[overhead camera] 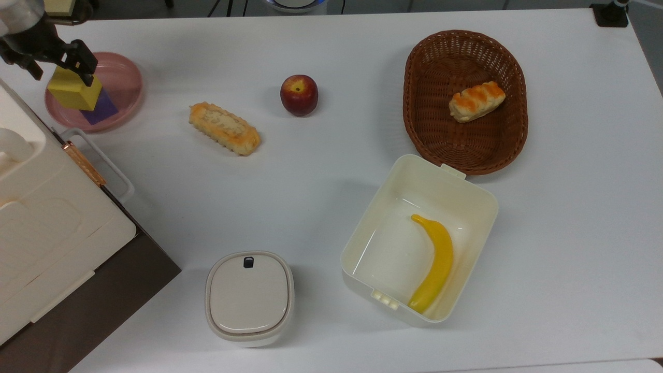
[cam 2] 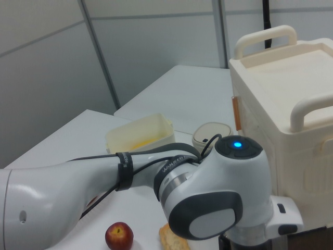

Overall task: Put the yellow cube on the table
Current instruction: 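Lower the gripper and close it on the yellow cube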

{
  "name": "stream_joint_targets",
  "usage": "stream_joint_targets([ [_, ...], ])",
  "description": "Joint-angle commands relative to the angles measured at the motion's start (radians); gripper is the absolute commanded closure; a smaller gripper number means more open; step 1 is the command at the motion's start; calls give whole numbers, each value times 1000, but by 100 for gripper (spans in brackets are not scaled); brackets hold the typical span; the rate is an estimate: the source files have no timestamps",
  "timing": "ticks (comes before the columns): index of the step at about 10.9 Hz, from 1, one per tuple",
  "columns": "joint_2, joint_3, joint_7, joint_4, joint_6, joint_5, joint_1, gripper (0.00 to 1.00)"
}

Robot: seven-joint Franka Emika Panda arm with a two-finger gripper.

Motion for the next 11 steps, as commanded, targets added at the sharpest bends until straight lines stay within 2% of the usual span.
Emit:
stream_joint_targets([
  [1, -11, -1, -25, -58, 21, -18, 1, 0],
  [2, -4, -2, -25, -60, 21, -36, 1, 0],
  [3, -4, -1, -43, -63, 21, -38, 1, 33],
  [4, -7, -1, -65, -67, 21, -38, 1, 50],
  [5, -14, -1, -68, -67, 17, -38, 1, 56],
  [8, -73, 18, -51, -81, -38, -38, 16, 54],
  [11, -106, 82, -10, -80, -94, -38, 16, 53],
])
